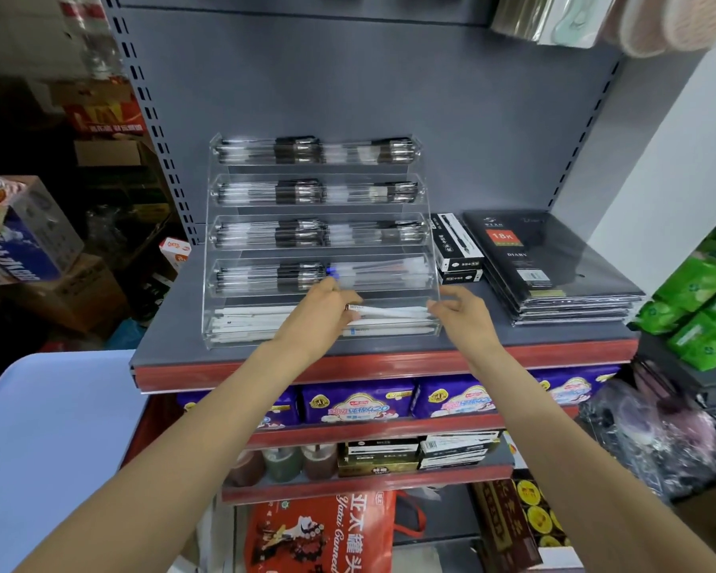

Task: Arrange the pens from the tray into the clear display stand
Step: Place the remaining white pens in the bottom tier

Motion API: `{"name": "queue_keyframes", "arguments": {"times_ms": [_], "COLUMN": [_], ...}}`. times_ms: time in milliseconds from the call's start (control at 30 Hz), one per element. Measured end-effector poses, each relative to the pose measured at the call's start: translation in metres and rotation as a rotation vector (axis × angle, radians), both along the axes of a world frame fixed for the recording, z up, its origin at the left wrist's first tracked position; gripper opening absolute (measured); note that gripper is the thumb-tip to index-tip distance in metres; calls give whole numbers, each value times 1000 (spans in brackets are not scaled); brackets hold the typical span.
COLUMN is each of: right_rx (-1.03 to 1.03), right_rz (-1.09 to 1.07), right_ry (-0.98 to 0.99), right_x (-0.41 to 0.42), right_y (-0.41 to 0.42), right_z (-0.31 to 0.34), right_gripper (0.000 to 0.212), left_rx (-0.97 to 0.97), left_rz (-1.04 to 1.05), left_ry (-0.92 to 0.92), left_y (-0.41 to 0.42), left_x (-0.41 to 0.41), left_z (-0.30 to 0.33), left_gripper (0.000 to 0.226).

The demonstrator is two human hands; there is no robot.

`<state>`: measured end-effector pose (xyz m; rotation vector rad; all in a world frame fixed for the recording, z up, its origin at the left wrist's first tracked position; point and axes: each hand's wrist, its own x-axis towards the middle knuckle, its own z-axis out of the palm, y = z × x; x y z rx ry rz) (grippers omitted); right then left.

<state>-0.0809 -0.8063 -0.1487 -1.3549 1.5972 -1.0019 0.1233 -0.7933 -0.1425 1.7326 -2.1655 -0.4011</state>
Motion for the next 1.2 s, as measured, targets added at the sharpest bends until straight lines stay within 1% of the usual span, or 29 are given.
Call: {"name": "queue_keyframes", "arguments": {"times_ms": [67, 100, 200, 333, 467, 700, 800, 867, 933, 1067, 1200], "right_rx": [-2, -2, -8, -4, -3, -10, -110, -213, -256, -228, -204], "right_rz": [-1, -1, -10, -11, -13, -28, -105, -126, -76, 100, 198], "right_ry": [-3, 0, 5, 20, 69, 129, 252, 272, 238, 151, 137], "right_x": [0, 0, -1, 0, 0, 3, 9, 17, 31, 77, 139], "right_y": [-1, -2, -3, -3, -4, 0, 9, 17, 24, 42, 63], "right_z": [-1, -1, -2, -2, -5, -4, -1, 6, 14, 25, 20], "right_gripper": [32, 33, 32, 30, 35, 35, 38, 37, 33, 22, 20], "left_rx": [1, -14, -60, -48, -51, -58, -59, -88, -128, -166, -205], "left_rz": [19, 25, 29, 9, 8, 86, 82, 89, 95, 124, 240], "left_ry": [65, 69, 10, 5, 25, 95, 73, 46, 52, 190, 301], "left_y": [2, 3, 8, 13, 12, 15, 16, 18, 20, 35, 66], "left_x": [1, 3, 8, 9, 7, 5, 5, 7, 12, 34, 87], "left_z": [2, 3, 4, 4, 4, 3, 4, 7, 10, 15, 12], "left_gripper": [33, 30, 22, 24, 24, 22, 22, 22, 22, 18, 13]}}
